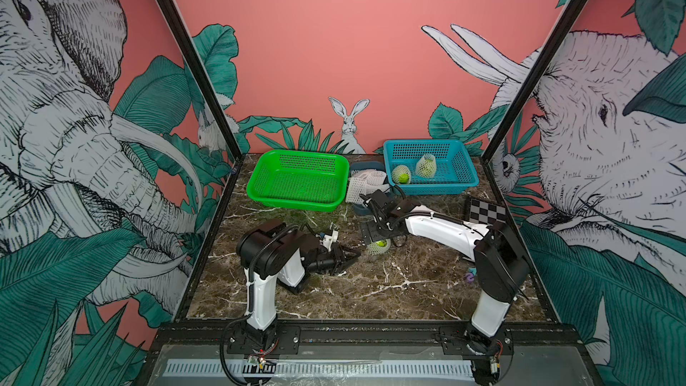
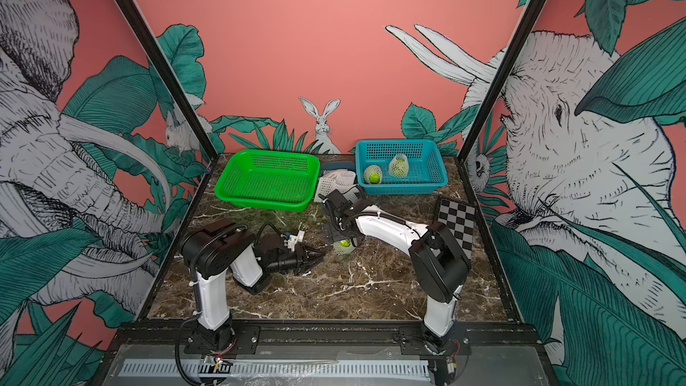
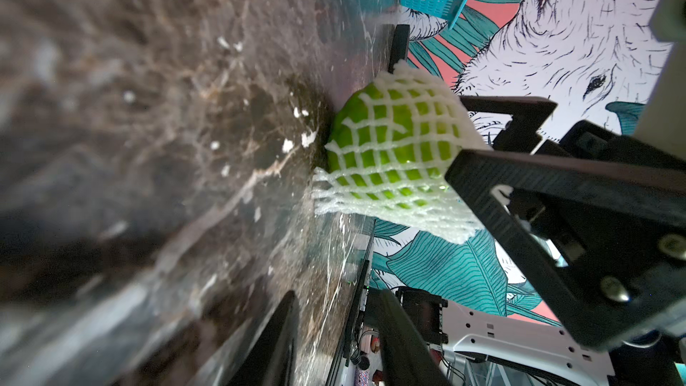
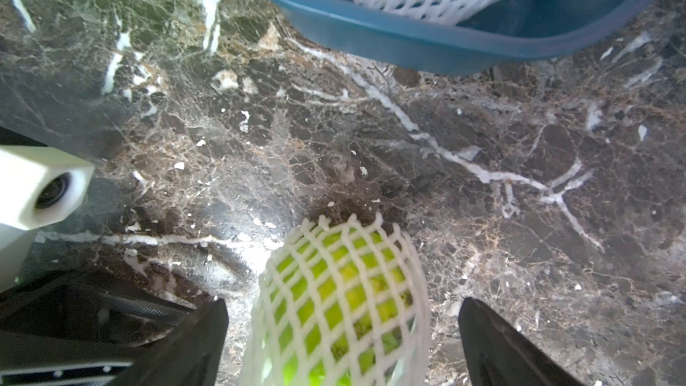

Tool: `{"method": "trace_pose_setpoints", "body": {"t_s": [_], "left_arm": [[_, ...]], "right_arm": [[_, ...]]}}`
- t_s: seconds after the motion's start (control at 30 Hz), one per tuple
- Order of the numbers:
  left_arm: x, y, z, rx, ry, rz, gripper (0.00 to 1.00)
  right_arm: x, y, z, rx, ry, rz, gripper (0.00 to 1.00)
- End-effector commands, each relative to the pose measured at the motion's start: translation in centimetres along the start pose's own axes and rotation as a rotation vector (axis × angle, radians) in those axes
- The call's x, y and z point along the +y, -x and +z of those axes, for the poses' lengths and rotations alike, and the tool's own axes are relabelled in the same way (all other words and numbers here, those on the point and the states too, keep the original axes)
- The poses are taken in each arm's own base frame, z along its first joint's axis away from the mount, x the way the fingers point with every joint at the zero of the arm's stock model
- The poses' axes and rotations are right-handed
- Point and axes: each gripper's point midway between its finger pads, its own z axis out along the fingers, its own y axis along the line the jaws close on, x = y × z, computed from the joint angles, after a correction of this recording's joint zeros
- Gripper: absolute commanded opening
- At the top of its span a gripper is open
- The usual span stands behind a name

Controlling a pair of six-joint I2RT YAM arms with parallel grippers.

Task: Sleeve custard apples in foam nets
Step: Put on the foam net on the custard apple.

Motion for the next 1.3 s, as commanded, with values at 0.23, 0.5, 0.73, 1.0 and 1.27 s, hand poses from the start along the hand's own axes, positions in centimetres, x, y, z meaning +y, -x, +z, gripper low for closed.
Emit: {"method": "trace_pose_setpoints", "body": {"t_s": [0.23, 0.5, 0.73, 1.0, 1.27], "left_arm": [[0.4, -0.3, 0.0, 0.014, 0.007, -0.023, 0.38], [0.5, -0.4, 0.1, 0.017, 0.007, -0.024, 0.38], [0.4, -0.3, 0.1, 0.016, 0.005, -0.022, 0.38], [0.3, -0.3, 0.1, 0.015, 0.004, -0.024, 0.38], [0.3, -0.3, 0.2, 0.018, 0.002, -0.023, 0.38]], "right_arm": [[0.5, -0.2, -0.1, 0.021, 0.003, 0.022, 0.89], [0.3, -0.8, 0.8, 0.053, -0.012, 0.015, 0.9], [-0.1, -0.3, 1.8, 0.056, -0.043, -0.014, 0.83], [0.0, -0.1, 3.4, 0.07, -0.041, -0.019, 0.81], [-0.2, -0.7, 4.0, 0.083, -0.043, -0.011, 0.88]]}}
